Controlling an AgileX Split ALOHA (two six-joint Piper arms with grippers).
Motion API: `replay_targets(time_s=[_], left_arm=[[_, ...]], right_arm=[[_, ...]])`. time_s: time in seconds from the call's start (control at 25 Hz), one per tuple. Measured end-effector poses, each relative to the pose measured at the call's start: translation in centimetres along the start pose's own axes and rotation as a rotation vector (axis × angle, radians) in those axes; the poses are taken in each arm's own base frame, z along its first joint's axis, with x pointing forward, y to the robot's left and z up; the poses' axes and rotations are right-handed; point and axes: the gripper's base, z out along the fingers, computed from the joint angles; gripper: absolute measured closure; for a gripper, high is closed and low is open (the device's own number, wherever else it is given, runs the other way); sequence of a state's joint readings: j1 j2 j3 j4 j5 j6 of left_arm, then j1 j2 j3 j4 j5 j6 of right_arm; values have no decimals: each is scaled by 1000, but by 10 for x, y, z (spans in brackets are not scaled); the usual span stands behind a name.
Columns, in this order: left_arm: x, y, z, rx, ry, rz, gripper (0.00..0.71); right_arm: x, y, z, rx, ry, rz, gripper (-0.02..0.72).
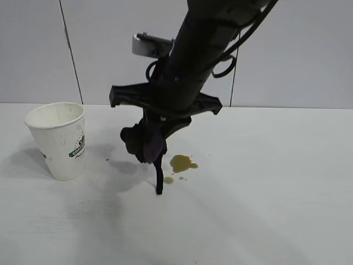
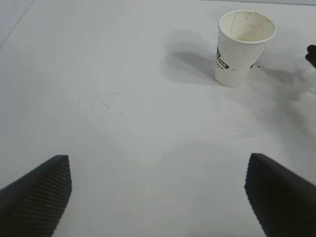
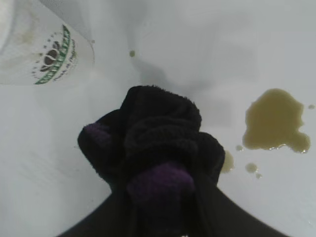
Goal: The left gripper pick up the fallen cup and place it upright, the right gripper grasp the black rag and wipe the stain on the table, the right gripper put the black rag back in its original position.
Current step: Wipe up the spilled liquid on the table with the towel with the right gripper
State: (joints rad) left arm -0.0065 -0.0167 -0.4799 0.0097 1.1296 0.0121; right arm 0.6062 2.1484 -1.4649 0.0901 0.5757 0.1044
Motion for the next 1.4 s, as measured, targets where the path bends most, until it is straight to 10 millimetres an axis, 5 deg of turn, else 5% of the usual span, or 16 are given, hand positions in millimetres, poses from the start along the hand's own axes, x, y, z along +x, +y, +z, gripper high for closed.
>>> replay_targets(time_s=[0.4,0.76,0.88,1.08,1.4], left_arm=[[0,0,0,0,0,0,23],[0,0,0,0,0,0,23],[0,0,0,0,0,0,23],[0,0,0,0,0,0,23],[0,0,0,0,0,0,23]], right_arm=[[-1,-22,3,184,19,-154,568],[-1,-109,-8,315,68,46,568],[2,-122,-10,295,106,116,568],[5,-106,-9,147,143,141,568],[-3,-40,3,-46,40,80,568]])
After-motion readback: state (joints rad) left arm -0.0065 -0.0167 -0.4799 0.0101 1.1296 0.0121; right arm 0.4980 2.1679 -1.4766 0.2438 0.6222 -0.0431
